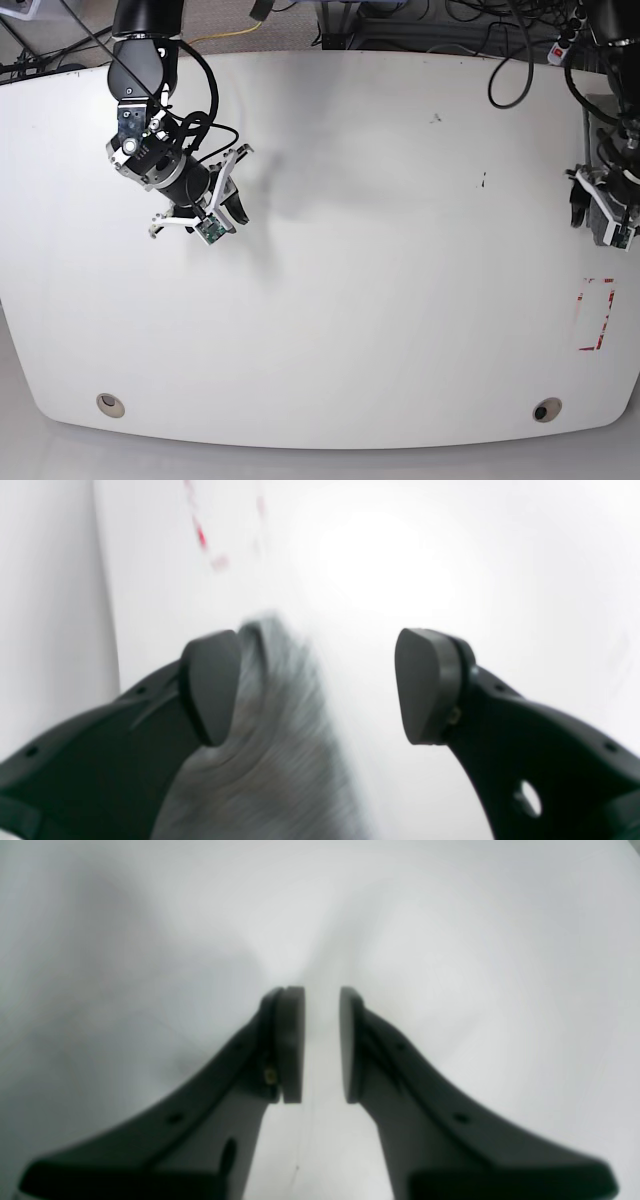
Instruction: Fold the T-shirt properly
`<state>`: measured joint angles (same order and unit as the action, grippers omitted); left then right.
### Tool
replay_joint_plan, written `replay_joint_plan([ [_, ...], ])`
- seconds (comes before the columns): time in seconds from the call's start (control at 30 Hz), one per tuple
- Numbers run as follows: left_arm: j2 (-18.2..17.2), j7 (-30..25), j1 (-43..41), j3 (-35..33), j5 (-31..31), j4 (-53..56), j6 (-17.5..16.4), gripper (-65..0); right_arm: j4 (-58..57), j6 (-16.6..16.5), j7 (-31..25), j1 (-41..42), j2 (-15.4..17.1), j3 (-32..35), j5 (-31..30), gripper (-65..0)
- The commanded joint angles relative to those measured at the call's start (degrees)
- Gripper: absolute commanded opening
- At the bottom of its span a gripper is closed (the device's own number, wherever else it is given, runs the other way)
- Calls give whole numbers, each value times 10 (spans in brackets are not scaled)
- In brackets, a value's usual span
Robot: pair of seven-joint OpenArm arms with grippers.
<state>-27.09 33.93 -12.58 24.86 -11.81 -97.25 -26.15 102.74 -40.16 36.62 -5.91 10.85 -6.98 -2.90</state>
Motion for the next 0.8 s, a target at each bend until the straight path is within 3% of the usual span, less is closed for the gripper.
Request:
replay_joint_plan([
  [0.0, 39, -58, -1, 6, 0, -37, 47, -192, -36, 2, -86, 2, 3, -24, 17, -541],
  [0.2, 143, -226, -50, -13, 27, -55, 99, -192, -128, 4, -267, -23, 0, -67, 53, -541],
  [0.37, 216, -330, -112, -66, 145, -52, 149, -193, -150, 5, -322, -63, 0, -122, 50, -541],
  [0.63, 285, -343, -243, -98, 167, -89, 169, -197, -127, 4, -356, -165, 0, -153, 44, -541],
  [0.77, 310, -342, -334, -117, 168, -129, 170, -197, -103, 4, -356, -236, 3, -164, -21, -541],
])
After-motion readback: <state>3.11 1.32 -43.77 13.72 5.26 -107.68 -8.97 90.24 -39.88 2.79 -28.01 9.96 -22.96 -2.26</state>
